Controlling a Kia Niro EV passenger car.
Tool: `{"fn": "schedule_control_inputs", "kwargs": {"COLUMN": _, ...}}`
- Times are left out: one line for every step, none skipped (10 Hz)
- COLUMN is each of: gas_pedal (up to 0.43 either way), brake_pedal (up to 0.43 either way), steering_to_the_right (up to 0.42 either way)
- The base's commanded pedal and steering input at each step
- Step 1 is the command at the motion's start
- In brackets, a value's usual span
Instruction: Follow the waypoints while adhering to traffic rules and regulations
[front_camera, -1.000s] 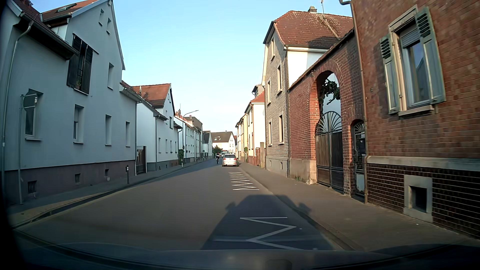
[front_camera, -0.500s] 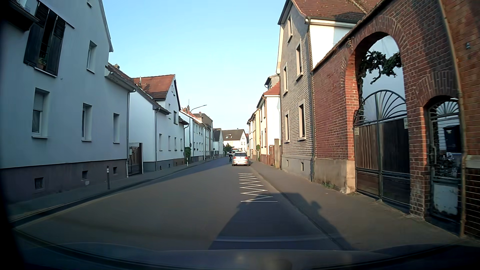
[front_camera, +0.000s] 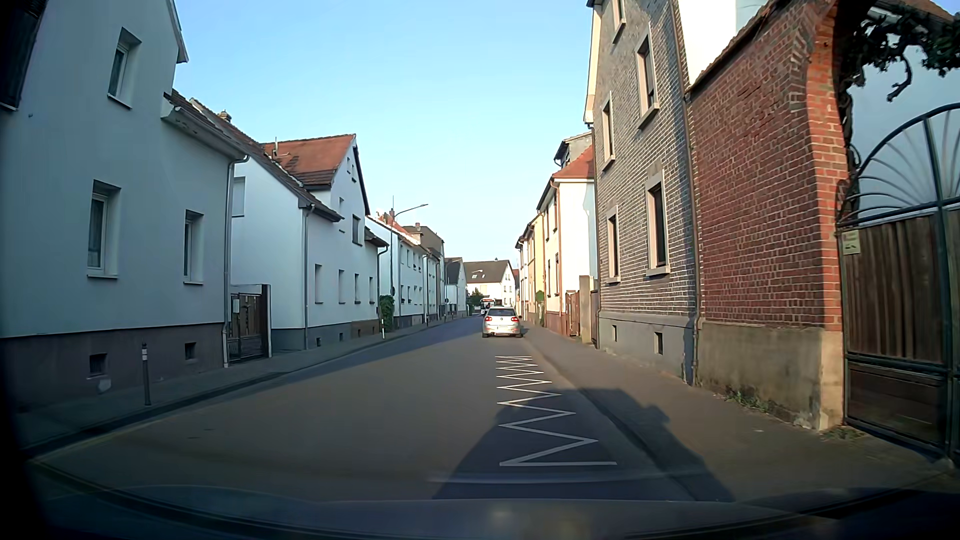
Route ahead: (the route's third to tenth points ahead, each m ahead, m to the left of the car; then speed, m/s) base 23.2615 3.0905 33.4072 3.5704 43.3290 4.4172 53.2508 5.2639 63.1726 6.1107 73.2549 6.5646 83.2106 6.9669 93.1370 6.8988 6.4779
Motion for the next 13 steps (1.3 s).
{"fn": "schedule_control_inputs", "kwargs": {"gas_pedal": 0.000, "brake_pedal": 0.171, "steering_to_the_right": -0.027}}
{"fn": "schedule_control_inputs", "kwargs": {"gas_pedal": 0.000, "brake_pedal": 0.177, "steering_to_the_right": -0.022}}
{"fn": "schedule_control_inputs", "kwargs": {"gas_pedal": 0.000, "brake_pedal": 0.177, "steering_to_the_right": -0.020}}
{"fn": "schedule_control_inputs", "kwargs": {"gas_pedal": 0.000, "brake_pedal": 0.177, "steering_to_the_right": -0.017}}
{"fn": "schedule_control_inputs", "kwargs": {"gas_pedal": 0.000, "brake_pedal": 0.177, "steering_to_the_right": -0.013}}
{"fn": "schedule_control_inputs", "kwargs": {"gas_pedal": 0.000, "brake_pedal": 0.177, "steering_to_the_right": -0.013}}
{"fn": "schedule_control_inputs", "kwargs": {"gas_pedal": 0.000, "brake_pedal": 0.183, "steering_to_the_right": -0.012}}
{"fn": "schedule_control_inputs", "kwargs": {"gas_pedal": 0.000, "brake_pedal": 0.195, "steering_to_the_right": -0.009}}
{"fn": "schedule_control_inputs", "kwargs": {"gas_pedal": 0.000, "brake_pedal": 0.201, "steering_to_the_right": -0.006}}
{"fn": "schedule_control_inputs", "kwargs": {"gas_pedal": 0.000, "brake_pedal": 0.207, "steering_to_the_right": -0.006}}
{"fn": "schedule_control_inputs", "kwargs": {"gas_pedal": 0.000, "brake_pedal": 0.213, "steering_to_the_right": -0.005}}
{"fn": "schedule_control_inputs", "kwargs": {"gas_pedal": 0.000, "brake_pedal": 0.220, "steering_to_the_right": -0.003}}
{"fn": "schedule_control_inputs", "kwargs": {"gas_pedal": 0.000, "brake_pedal": 0.226, "steering_to_the_right": -0.003}}
